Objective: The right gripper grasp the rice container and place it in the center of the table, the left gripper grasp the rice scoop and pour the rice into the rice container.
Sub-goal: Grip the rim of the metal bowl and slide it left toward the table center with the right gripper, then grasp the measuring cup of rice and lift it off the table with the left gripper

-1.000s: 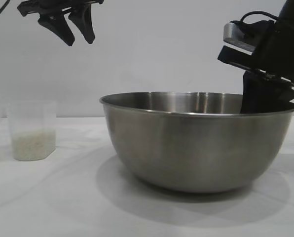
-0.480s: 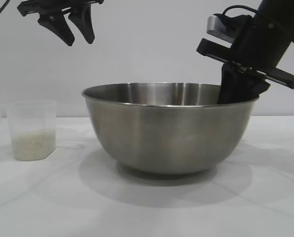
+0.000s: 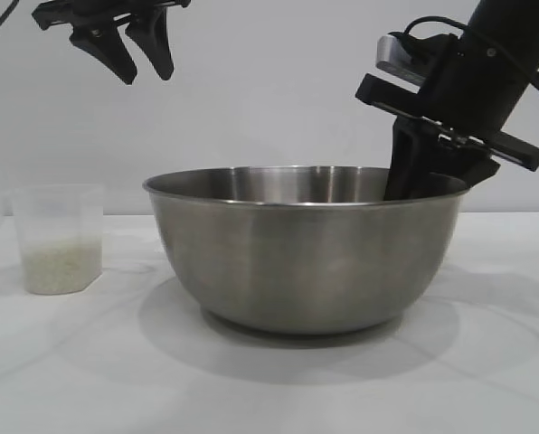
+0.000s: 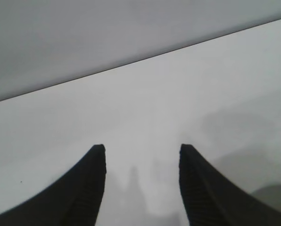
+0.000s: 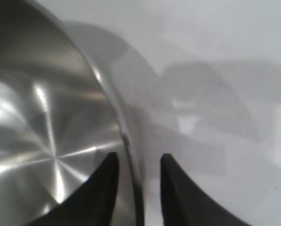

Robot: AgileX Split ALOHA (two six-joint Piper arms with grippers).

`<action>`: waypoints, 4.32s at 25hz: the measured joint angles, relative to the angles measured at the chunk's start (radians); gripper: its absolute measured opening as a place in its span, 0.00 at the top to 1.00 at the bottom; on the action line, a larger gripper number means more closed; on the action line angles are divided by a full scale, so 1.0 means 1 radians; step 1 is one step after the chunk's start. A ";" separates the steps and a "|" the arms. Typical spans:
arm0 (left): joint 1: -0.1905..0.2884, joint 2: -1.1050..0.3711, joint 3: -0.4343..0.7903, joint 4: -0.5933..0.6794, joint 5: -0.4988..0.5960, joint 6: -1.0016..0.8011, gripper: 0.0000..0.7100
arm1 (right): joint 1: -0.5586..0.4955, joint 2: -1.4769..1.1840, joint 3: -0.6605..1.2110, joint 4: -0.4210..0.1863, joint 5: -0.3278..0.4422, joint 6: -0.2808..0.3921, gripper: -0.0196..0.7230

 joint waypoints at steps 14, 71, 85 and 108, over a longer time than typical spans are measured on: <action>0.000 0.000 0.000 0.000 0.000 0.000 0.55 | -0.003 -0.441 0.314 -0.004 -0.255 -0.165 0.43; 0.000 -0.446 0.804 0.116 -0.749 0.000 0.55 | -0.266 -1.879 0.648 -0.505 0.497 0.340 0.43; 0.000 -0.548 1.159 0.035 -0.889 0.000 0.55 | -0.266 -1.879 0.648 -0.505 0.497 0.340 0.43; 0.000 -0.076 1.274 -0.050 -1.524 -0.050 0.55 | -0.266 -1.879 0.648 -0.505 0.497 0.340 0.43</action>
